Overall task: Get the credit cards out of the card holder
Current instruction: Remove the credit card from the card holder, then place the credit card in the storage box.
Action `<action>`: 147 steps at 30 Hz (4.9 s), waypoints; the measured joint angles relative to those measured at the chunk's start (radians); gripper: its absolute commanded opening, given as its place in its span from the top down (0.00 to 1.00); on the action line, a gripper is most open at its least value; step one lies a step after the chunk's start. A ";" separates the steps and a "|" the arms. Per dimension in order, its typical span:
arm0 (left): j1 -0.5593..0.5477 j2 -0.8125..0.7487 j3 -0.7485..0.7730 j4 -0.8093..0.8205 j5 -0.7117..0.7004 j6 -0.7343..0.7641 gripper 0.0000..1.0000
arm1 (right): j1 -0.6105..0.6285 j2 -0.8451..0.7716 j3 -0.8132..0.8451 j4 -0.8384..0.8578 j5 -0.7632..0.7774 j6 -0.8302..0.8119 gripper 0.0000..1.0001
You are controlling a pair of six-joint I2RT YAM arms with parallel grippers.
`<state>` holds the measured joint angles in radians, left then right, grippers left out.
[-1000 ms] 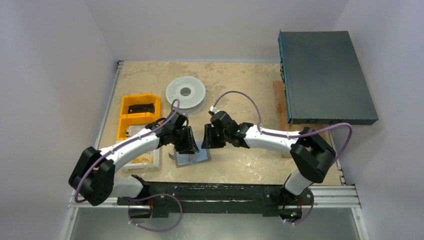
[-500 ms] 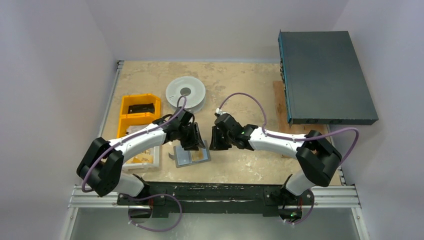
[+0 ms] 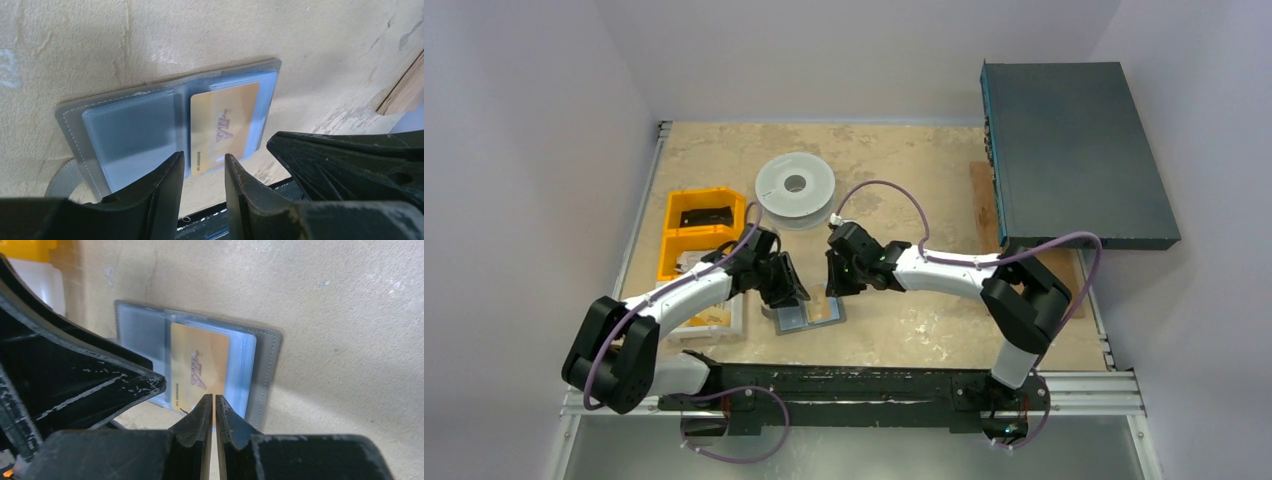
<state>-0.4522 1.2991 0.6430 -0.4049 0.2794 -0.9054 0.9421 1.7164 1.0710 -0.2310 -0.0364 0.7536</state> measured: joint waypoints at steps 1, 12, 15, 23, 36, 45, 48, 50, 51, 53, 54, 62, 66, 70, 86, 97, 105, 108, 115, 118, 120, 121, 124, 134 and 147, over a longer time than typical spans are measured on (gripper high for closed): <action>0.003 0.000 -0.011 0.005 0.006 0.000 0.66 | 0.001 0.010 0.003 0.000 0.000 -0.002 0.94; 0.013 0.023 -0.068 0.106 0.040 0.000 0.67 | 0.002 0.096 0.004 0.011 -0.007 -0.006 0.96; 0.014 0.037 -0.078 0.122 0.044 -0.001 0.68 | 0.002 0.097 -0.001 0.019 -0.007 -0.005 0.97; 0.014 0.060 -0.085 0.166 0.068 -0.003 0.78 | 0.001 0.089 -0.034 0.072 -0.011 0.011 0.97; 0.020 0.060 -0.100 0.173 0.079 -0.019 1.00 | -0.002 0.089 -0.050 0.102 -0.019 0.023 0.98; 0.022 0.025 -0.100 0.151 0.077 -0.019 1.00 | -0.008 0.084 -0.071 0.134 -0.027 0.035 0.98; 0.027 0.010 -0.100 0.138 0.074 -0.018 1.00 | -0.008 0.083 -0.080 0.150 -0.028 0.042 0.98; 0.028 0.002 -0.100 0.128 0.071 -0.016 1.00 | -0.008 0.083 -0.085 0.161 -0.030 0.047 0.98; 0.029 -0.003 -0.100 0.123 0.068 -0.014 1.00 | -0.009 0.083 -0.089 0.168 -0.031 0.051 0.99; 0.033 -0.011 -0.100 0.111 0.063 -0.007 1.00 | -0.012 0.082 -0.094 0.177 -0.032 0.055 0.98; 0.034 -0.014 -0.100 0.103 0.060 -0.005 1.00 | -0.013 0.081 -0.098 0.180 -0.033 0.057 0.99; 0.048 -0.050 -0.100 0.047 0.033 0.013 1.00 | -0.016 0.074 -0.113 0.188 -0.034 0.069 0.99; 0.053 -0.072 -0.100 0.018 0.020 0.031 1.00 | -0.018 0.074 -0.116 0.193 -0.034 0.072 0.99; 0.065 -0.092 -0.100 -0.017 0.004 0.038 1.00 | -0.019 0.071 -0.120 0.196 -0.034 0.073 0.99; 0.074 -0.272 -0.076 -0.199 -0.058 0.105 1.00 | -0.019 0.061 -0.119 0.172 -0.029 0.070 0.99; 0.078 -0.319 -0.022 -0.270 -0.060 0.124 1.00 | -0.019 0.010 -0.097 0.017 0.001 0.027 0.78; 0.078 -0.338 0.011 -0.315 -0.071 0.124 1.00 | -0.019 -0.087 -0.069 -0.023 0.001 -0.005 0.22; 0.079 -0.345 0.026 -0.343 -0.082 0.124 1.00 | -0.019 -0.116 -0.054 -0.023 0.001 -0.018 0.14; 0.092 -0.386 0.108 -0.441 -0.138 0.121 1.00 | -0.020 -0.127 -0.052 -0.028 0.000 -0.044 0.11; 0.108 -0.408 0.148 -0.492 -0.175 0.120 1.00 | -0.021 -0.127 -0.052 -0.029 0.000 -0.058 0.11; 0.127 -0.427 0.174 -0.538 -0.204 0.119 1.00 | -0.023 -0.127 -0.052 -0.029 -0.003 -0.066 0.11; 0.142 -0.437 0.188 -0.564 -0.218 0.116 1.00 | -0.026 -0.127 -0.052 -0.028 -0.006 -0.070 0.11; 0.200 -0.464 0.227 -0.633 -0.263 0.115 1.00 | -0.034 -0.127 -0.052 -0.026 -0.010 -0.081 0.12; 0.432 -0.467 0.283 -0.787 -0.388 0.117 1.00 | -0.054 -0.127 -0.066 -0.015 -0.041 -0.124 0.12; 0.565 -0.455 0.222 -0.806 -0.478 0.056 0.89 | -0.081 -0.127 -0.082 -0.008 -0.072 -0.165 0.12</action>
<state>0.1127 0.8436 0.8650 -1.2106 -0.1989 -0.8494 0.8612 1.5894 0.9894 -0.2386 -0.1085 0.5884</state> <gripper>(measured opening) 0.020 0.881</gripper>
